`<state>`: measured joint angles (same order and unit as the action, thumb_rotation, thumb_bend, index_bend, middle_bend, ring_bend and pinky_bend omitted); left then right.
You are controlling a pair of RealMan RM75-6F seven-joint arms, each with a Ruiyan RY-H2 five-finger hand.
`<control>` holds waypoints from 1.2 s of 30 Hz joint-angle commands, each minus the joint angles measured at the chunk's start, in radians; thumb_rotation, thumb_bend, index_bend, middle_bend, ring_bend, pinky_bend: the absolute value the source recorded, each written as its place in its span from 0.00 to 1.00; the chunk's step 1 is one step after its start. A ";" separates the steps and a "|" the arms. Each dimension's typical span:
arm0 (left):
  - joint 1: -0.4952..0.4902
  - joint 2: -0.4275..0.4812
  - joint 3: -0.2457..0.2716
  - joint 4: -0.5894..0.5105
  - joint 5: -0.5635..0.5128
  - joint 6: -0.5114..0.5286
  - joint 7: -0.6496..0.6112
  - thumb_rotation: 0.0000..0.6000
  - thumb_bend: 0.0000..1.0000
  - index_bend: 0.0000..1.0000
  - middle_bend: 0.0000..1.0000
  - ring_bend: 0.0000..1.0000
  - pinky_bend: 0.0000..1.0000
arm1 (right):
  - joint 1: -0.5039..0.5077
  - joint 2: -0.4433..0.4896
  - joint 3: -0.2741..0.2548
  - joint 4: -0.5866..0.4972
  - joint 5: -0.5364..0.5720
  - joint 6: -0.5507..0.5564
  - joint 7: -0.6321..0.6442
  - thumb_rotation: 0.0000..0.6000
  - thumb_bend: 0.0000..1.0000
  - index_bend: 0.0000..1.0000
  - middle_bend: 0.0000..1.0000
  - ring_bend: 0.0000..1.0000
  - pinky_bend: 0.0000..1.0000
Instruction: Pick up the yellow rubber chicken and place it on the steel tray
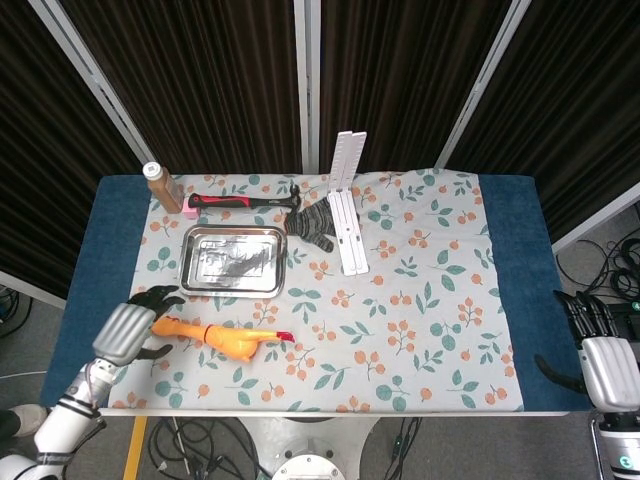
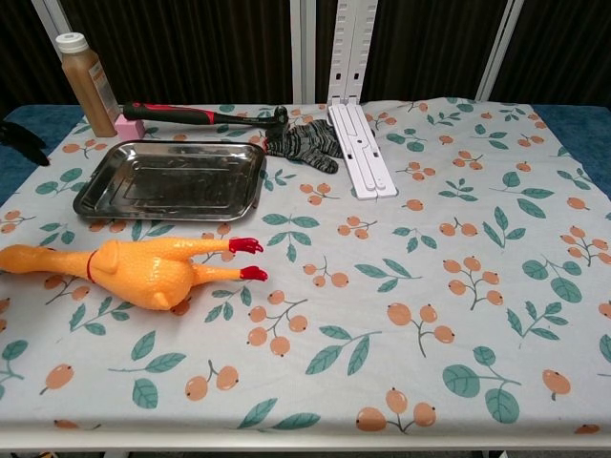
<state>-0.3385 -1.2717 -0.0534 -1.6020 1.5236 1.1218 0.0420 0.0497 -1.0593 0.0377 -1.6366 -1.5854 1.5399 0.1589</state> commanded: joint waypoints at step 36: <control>-0.091 -0.221 0.018 0.217 -0.209 -0.138 0.091 1.00 0.36 0.49 0.46 0.40 0.44 | 0.009 -0.008 0.004 -0.002 0.034 -0.040 -0.013 1.00 0.15 0.00 0.10 0.00 0.05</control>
<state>-0.4292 -1.4878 -0.0343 -1.3923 1.3086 0.9786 0.1413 0.0588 -1.0672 0.0412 -1.6382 -1.5515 1.5000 0.1459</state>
